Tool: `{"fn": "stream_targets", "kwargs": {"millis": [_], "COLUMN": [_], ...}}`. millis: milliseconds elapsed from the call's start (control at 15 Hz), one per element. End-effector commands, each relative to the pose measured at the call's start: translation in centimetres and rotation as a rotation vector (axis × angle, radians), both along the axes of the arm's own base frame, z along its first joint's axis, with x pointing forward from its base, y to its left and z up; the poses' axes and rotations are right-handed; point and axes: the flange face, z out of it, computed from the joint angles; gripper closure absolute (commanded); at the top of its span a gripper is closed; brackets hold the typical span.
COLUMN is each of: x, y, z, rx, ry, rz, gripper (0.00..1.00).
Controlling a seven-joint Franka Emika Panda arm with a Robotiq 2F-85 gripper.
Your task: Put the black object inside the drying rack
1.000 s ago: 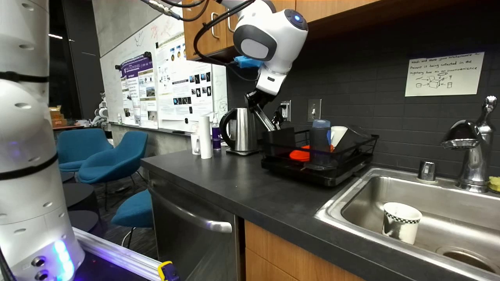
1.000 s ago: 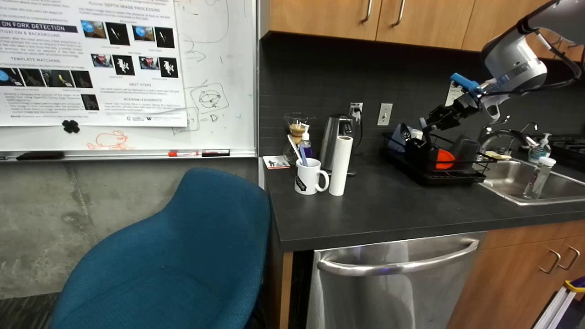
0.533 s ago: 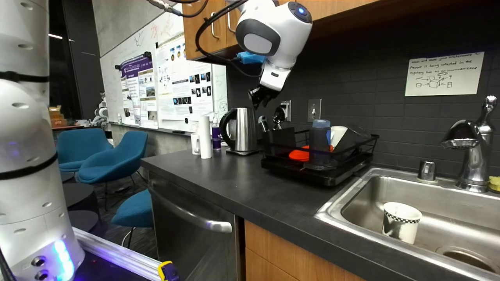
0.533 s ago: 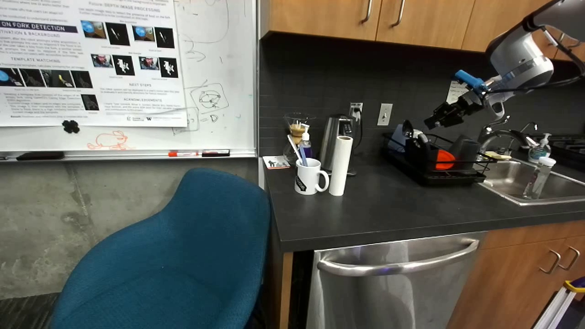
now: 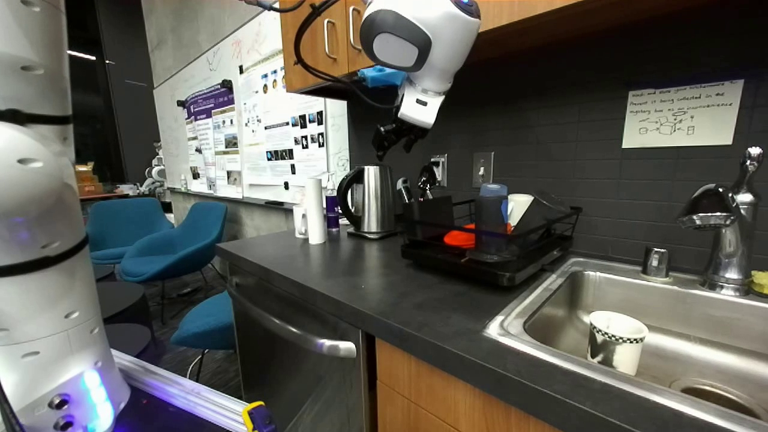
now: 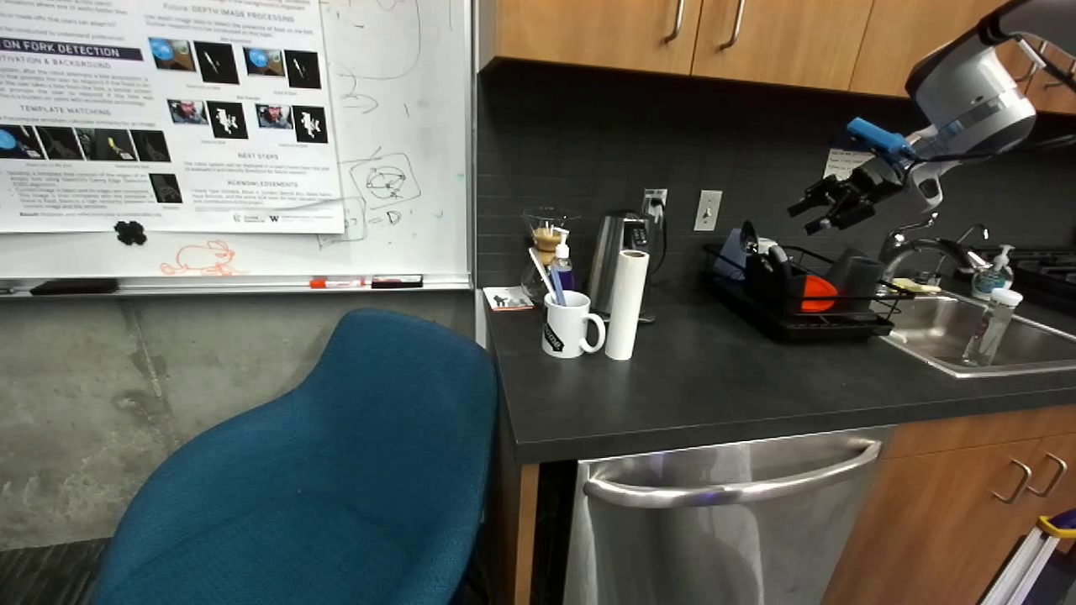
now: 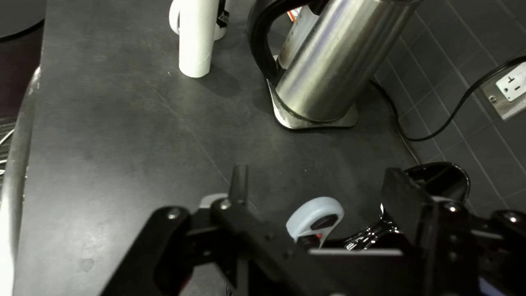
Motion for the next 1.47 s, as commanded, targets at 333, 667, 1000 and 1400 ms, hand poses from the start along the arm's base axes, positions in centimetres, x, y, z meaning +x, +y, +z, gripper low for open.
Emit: {"fn": "stream_targets", "kwargs": {"millis": [333, 667, 1000, 1400], "x": [-5.4, -8.0, -10.4, -12.6], "y": [1.8, 3.8, 6.7, 9.9], "z": [2.1, 1.2, 0.3, 0.6], "rx": [-0.110, -0.213, -0.320, -0.447], "ry": [0.019, 0.043, 0.066, 0.117], "rz": [0.152, 0.256, 0.413, 0.591], "gripper": [0.00, 0.00, 0.00, 0.00]}}
